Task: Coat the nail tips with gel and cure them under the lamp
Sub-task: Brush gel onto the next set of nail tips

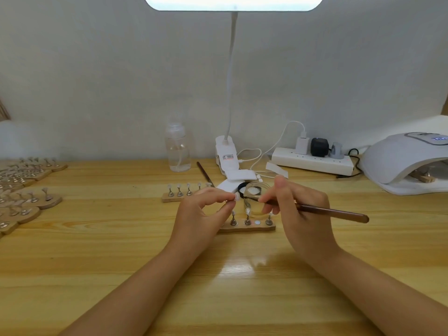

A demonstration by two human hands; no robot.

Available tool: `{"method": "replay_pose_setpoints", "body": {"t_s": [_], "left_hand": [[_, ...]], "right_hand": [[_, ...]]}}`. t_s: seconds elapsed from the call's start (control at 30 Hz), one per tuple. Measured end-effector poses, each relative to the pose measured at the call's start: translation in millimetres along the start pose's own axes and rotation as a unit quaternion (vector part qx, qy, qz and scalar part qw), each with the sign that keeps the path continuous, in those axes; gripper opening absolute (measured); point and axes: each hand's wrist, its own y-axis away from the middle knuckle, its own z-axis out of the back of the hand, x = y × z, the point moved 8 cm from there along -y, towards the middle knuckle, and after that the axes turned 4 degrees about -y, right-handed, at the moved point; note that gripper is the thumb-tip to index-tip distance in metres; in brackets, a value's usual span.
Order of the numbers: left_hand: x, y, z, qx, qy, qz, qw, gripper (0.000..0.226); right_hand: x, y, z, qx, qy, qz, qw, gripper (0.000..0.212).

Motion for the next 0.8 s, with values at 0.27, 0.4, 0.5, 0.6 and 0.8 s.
{"method": "replay_pose_setpoints", "body": {"t_s": [0.27, 0.4, 0.5, 0.6, 0.8], "left_hand": [[-1.1, 1.1, -1.5, 0.009, -0.004, -0.011, 1.000, 0.018], [-0.5, 0.3, -2.5, 0.010, -0.015, -0.017, 1.000, 0.018], [-0.2, 0.5, -2.4, 0.011, -0.017, -0.018, 1.000, 0.020], [-1.2, 0.6, -2.1, 0.009, -0.015, -0.021, 1.000, 0.021], [-0.6, 1.2, -1.7, 0.003, -0.003, -0.014, 1.000, 0.025]], "right_hand": [[3.5, 4.0, -5.8, 0.026, -0.002, 0.010, 1.000, 0.046], [6.1, 2.3, -4.7, 0.025, 0.042, 0.034, 0.998, 0.040], [-0.1, 4.8, -5.9, 0.032, 0.002, -0.005, 0.999, 0.046], [4.8, 3.9, -5.3, 0.027, 0.007, 0.020, 0.999, 0.042], [2.2, 4.2, -4.8, 0.020, -0.025, 0.003, 0.999, 0.044]]}}
